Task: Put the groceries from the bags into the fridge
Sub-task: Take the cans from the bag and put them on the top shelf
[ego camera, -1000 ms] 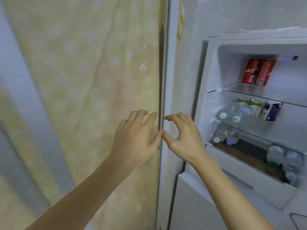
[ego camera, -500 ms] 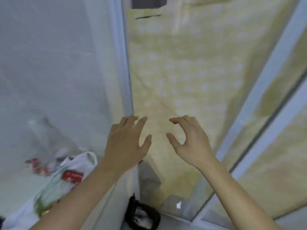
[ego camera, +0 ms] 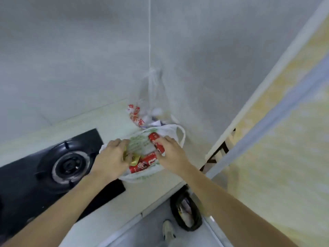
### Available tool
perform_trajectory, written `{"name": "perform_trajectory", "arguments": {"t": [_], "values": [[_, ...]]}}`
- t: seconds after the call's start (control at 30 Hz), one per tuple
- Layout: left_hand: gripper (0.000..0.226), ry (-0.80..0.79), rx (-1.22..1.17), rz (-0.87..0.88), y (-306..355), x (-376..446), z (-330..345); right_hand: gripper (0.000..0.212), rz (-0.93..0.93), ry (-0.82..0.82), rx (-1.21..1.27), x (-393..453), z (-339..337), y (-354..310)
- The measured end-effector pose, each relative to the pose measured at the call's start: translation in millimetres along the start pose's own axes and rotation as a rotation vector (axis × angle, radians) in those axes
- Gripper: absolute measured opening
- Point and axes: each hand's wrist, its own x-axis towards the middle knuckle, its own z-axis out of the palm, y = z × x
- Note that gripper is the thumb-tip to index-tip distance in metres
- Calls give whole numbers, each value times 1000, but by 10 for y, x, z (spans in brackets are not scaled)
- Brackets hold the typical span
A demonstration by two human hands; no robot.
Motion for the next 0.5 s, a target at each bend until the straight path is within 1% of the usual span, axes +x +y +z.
{"name": "perform_trajectory", "arguments": {"t": [0.07,0.13,0.23,0.3,0.37,0.43,0.5], "values": [[41,-68,-40,-29,-52,178,319,26,-10,-74,0,373,316,203],[35,-119,-65,-22,-39,376,665,27,-9,-106,-8,694,587,434],[42,-166,-59,-22,77,692,1118,38,-29,-119,-39,1000,865,711],[47,-200,-15,1,180,907,1357,44,4,-127,-98,1141,995,854],[58,-244,40,-7,243,1097,1552,41,8,-98,-213,1273,1095,952],[65,-284,58,-54,244,1224,1690,42,24,-91,-274,1396,1156,1001],[61,-345,107,-73,218,1272,1800,57,52,-125,-270,1474,1182,1041]]}}
